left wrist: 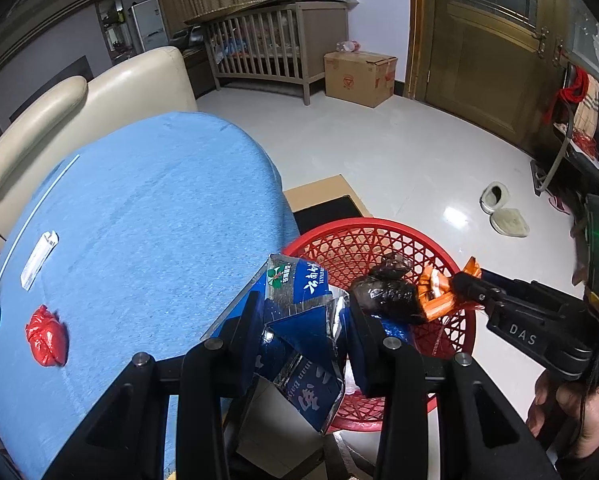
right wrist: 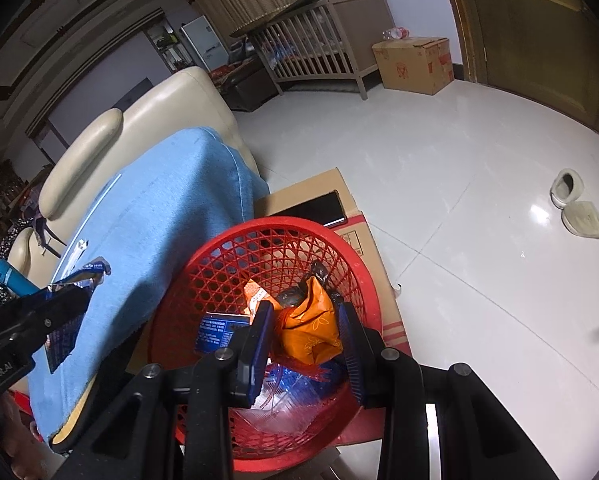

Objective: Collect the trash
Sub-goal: 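Release the orange bag into the basket with the right gripper while the left drops the carton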

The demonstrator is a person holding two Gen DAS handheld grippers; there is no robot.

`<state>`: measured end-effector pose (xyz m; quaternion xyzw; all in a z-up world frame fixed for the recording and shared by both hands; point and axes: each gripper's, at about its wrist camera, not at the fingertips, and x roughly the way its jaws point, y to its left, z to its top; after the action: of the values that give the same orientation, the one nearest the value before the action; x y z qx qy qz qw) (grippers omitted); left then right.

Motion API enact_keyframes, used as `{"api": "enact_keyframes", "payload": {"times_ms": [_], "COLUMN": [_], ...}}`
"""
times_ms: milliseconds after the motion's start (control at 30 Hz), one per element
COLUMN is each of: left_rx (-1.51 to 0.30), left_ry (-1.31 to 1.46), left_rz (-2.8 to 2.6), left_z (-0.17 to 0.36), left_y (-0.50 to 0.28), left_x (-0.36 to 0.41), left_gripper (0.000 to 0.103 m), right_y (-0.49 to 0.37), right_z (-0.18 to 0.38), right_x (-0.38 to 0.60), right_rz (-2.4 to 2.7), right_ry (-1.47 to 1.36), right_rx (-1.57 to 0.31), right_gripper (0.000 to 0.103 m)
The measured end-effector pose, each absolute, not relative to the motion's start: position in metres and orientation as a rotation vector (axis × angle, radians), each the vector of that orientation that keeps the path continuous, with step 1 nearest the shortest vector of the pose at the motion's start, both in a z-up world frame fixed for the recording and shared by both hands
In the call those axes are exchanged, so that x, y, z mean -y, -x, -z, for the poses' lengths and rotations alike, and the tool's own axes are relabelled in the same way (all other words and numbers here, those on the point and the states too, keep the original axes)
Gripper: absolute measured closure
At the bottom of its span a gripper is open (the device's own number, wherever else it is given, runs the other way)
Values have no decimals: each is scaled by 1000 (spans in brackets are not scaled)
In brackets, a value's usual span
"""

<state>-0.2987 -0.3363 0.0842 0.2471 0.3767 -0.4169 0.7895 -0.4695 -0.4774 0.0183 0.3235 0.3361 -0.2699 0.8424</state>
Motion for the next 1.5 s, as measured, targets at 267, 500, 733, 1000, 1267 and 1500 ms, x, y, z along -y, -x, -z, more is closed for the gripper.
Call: {"api": "enact_keyframes", "payload": {"times_ms": [267, 500, 733, 1000, 1267, 1500], "left_rx": [-817, -837, -851, -869, -888, -899], "left_ry": [-538, -545, -577, -607, -638, -648], "left_rz": [908, 933, 953, 968, 982, 985], "left_z": [-83, -78, -70, -59, -43, -35], "left_y": [301, 304, 312, 317, 324, 326], "left_x": [335, 341, 355, 368, 379, 382], "left_gripper": [63, 63, 63, 63, 63, 62], "right_y": [472, 484, 490, 499, 506, 510], "right_z": [-22, -36, -43, -46, -46, -45], "right_x": [478, 488, 493, 499, 504, 508], "right_rz": [564, 606, 617, 625, 662, 675], "right_ry": [-711, -729, -746, -763, -760, -766], "right_rx": [-672, -607, -570, -546, -554, -550], "right_gripper": [35, 35, 35, 35, 30, 29]}}
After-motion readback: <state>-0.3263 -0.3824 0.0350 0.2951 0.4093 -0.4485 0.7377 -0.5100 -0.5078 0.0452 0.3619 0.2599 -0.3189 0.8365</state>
